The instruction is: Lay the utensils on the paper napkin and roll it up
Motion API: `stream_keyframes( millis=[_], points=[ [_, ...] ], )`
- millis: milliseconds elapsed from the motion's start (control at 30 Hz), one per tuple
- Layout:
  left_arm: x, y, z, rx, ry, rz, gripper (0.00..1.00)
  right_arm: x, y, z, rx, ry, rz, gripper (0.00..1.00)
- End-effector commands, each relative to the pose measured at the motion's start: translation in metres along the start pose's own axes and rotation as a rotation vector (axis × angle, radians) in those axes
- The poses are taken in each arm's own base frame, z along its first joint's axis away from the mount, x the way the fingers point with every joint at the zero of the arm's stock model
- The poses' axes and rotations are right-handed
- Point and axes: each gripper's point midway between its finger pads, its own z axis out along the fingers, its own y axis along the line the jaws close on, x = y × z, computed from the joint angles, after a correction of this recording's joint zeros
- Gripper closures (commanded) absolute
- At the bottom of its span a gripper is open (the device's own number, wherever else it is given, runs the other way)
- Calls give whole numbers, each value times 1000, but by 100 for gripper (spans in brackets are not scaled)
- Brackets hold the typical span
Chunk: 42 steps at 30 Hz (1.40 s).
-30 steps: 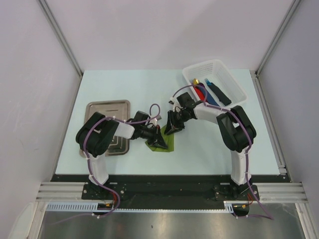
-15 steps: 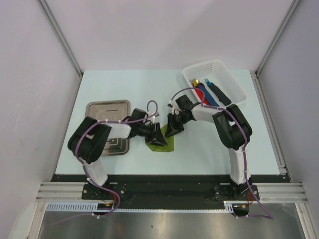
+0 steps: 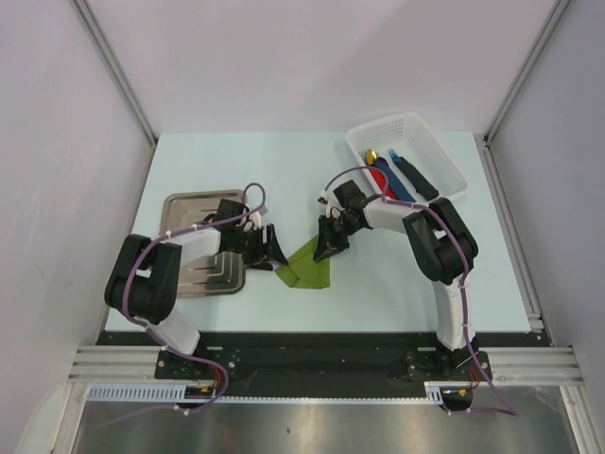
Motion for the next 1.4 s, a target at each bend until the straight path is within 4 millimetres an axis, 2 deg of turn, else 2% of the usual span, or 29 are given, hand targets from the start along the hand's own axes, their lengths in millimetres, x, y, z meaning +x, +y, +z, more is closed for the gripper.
stream_keyframes(
  millis=[0,200,433,533,600,700,733,833,867,1000,1033,1133,1233,1367],
  points=[
    [17,12,9,-5,64,-22,32,23,-41,25,123,57,19,88],
    [20,-10,31,138,114,-41,33,25,-43,29,127,63,28,89],
    [-9,-39,45,252,41,59,30,23,-43,31,126,62,24,90],
    [-16,-44,53,272,42,75,31,22,-43,31,125,62,29,90],
    [-11,-39,57,265,67,58,31,22,-43,32,125,64,30,91],
    [-7,-35,52,248,77,42,34,22,-44,32,130,63,27,91],
    [0,-31,50,241,86,22,36,21,-44,31,129,60,27,91],
    [2,-28,38,234,67,-2,41,20,-43,31,131,56,27,92],
    [12,-24,35,219,92,-32,43,20,-43,31,132,56,29,93],
    [19,-28,24,235,92,-39,55,20,-44,31,134,53,31,94],
    [17,-32,21,244,84,-33,63,20,-44,31,134,52,32,95],
    [4,-45,14,271,33,-6,77,20,-45,32,133,52,35,97],
    [-4,-57,13,287,24,15,84,21,-44,34,133,55,35,99],
    [-10,-73,15,318,12,48,87,20,-44,34,136,52,32,100]
  ],
)
